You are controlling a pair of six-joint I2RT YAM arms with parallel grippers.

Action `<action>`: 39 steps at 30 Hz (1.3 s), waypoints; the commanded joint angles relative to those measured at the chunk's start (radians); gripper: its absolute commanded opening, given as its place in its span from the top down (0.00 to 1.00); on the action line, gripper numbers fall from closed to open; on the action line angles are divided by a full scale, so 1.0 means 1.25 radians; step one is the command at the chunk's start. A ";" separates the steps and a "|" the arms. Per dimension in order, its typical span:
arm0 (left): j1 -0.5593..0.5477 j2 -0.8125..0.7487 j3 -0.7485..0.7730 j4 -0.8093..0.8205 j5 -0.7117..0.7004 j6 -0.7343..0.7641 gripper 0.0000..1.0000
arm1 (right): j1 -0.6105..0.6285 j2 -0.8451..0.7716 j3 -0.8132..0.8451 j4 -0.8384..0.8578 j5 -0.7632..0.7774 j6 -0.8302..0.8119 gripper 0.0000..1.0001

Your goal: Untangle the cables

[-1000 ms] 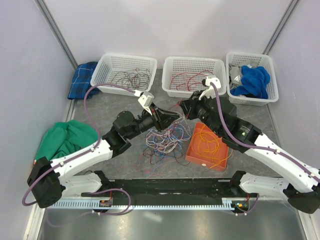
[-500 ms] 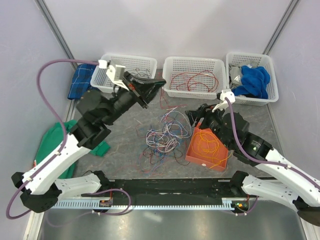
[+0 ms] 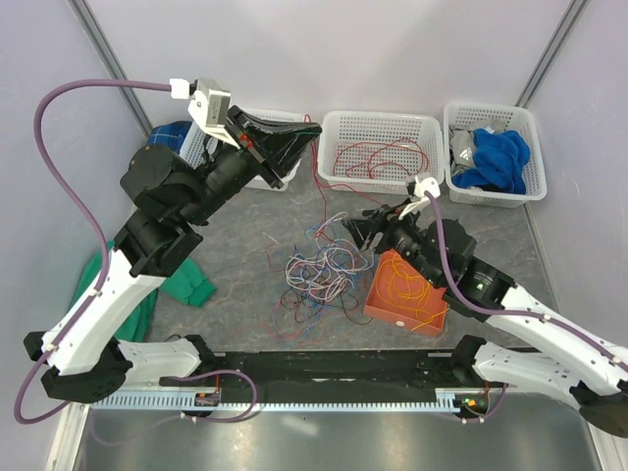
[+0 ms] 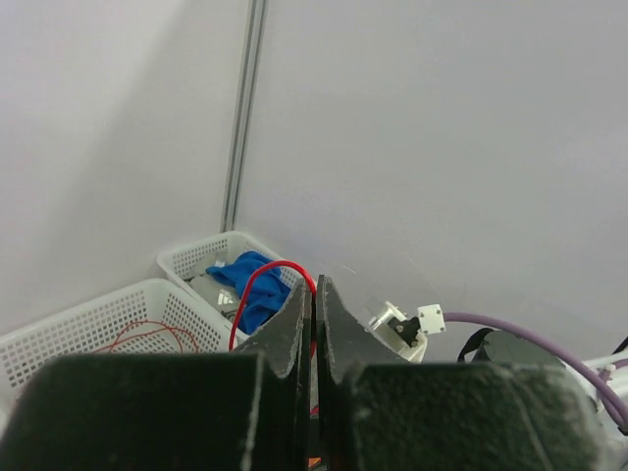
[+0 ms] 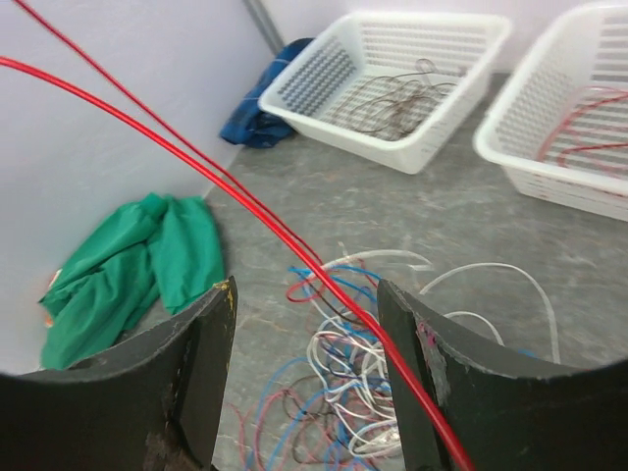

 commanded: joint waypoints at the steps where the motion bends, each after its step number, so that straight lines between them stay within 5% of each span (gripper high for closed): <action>1: -0.003 0.008 0.041 -0.022 0.016 0.036 0.98 | 0.003 0.063 -0.009 0.154 -0.092 -0.004 0.33; 10: -0.003 0.000 0.029 -0.027 0.020 0.021 0.98 | 0.003 0.239 0.048 0.267 -0.100 -0.054 0.34; 13: -0.003 -0.008 0.018 -0.027 0.023 0.015 0.98 | 0.003 0.289 0.074 0.295 -0.040 -0.069 0.41; 16: -0.003 -0.023 -0.007 -0.028 0.018 0.013 0.98 | 0.003 0.320 0.106 0.300 0.001 -0.105 0.59; 17: -0.003 -0.037 -0.025 -0.027 0.014 0.013 0.98 | 0.003 0.321 0.118 0.299 0.014 -0.112 0.83; 18: -0.003 -0.044 -0.034 -0.027 0.005 0.014 0.98 | 0.002 0.321 0.122 0.296 0.018 -0.113 0.94; 23: -0.003 -0.138 -0.184 -0.019 -0.060 -0.023 0.98 | 0.003 0.274 0.177 0.223 0.036 -0.116 1.00; 24: -0.003 -0.159 -0.227 0.004 -0.120 -0.040 0.91 | 0.003 0.264 0.199 0.198 0.039 -0.123 1.00; 25: -0.003 -0.181 -0.272 0.016 -0.149 -0.072 0.63 | 0.003 0.259 0.225 0.170 0.043 -0.126 1.00; 27: -0.003 -0.246 -0.402 0.052 -0.243 -0.096 0.37 | 0.003 0.254 0.316 0.079 0.056 -0.139 1.00; 28: -0.003 -0.282 -0.503 0.071 -0.276 -0.127 0.01 | 0.003 0.255 0.413 -0.012 0.066 -0.143 1.00; 35: -0.003 -0.342 -0.764 0.272 -0.188 -0.187 0.00 | 0.003 0.286 0.642 -0.177 0.059 -0.130 1.00; 39: -0.003 -0.347 -0.918 0.515 -0.150 -0.197 0.00 | 0.003 0.303 0.728 -0.231 0.022 -0.096 1.00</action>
